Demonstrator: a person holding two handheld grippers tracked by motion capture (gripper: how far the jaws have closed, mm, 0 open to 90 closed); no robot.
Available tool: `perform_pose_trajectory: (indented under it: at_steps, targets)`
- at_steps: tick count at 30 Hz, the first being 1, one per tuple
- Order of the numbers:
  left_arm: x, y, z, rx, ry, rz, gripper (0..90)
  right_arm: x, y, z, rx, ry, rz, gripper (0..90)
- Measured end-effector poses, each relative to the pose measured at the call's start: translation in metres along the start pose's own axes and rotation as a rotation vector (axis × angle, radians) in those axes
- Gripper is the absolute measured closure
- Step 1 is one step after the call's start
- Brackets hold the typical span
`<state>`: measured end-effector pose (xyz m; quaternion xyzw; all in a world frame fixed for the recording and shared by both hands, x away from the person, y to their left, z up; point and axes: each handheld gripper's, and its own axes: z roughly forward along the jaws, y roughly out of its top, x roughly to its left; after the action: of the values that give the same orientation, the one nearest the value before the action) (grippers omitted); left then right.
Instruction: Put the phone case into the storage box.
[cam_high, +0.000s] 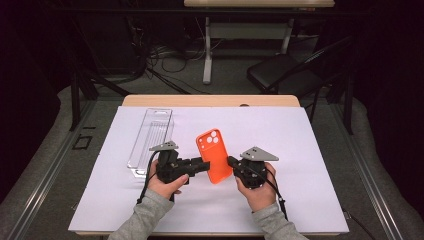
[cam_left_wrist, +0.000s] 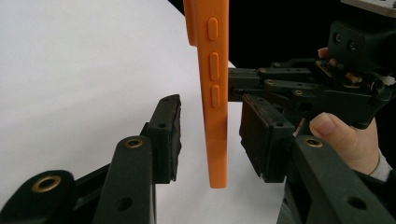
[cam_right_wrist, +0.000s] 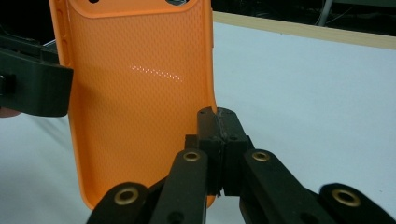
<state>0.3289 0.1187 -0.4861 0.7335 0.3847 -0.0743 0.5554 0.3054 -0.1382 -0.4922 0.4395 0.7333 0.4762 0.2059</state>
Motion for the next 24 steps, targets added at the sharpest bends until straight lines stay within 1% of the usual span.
perform_pose_trajectory:
  at_steps: [3,6,15,18,24]
  targets:
    - [-0.0003,-0.0004,0.0004,0.002,-0.002,-0.007,57.7,0.0008,-0.0001,-0.0001,0.002,0.003,0.0,90.0]
    - [-0.0004,-0.0004,0.0005,0.006,-0.002,-0.005,58.3,0.0009,-0.0003,0.0005,-0.002,0.003,-0.003,90.0]
    - [0.0032,-0.0008,0.0001,0.005,0.009,-0.021,64.2,0.0012,-0.0008,0.0011,0.002,0.007,-0.009,90.0]
    - [0.0037,-0.0008,-0.0005,0.0,0.006,-0.028,66.3,0.0012,-0.001,0.0011,0.005,0.009,-0.002,90.0]
    - [0.0038,-0.0009,-0.0007,0.0,0.008,-0.029,68.9,0.0014,-0.0016,0.002,0.007,0.012,-0.002,90.0]
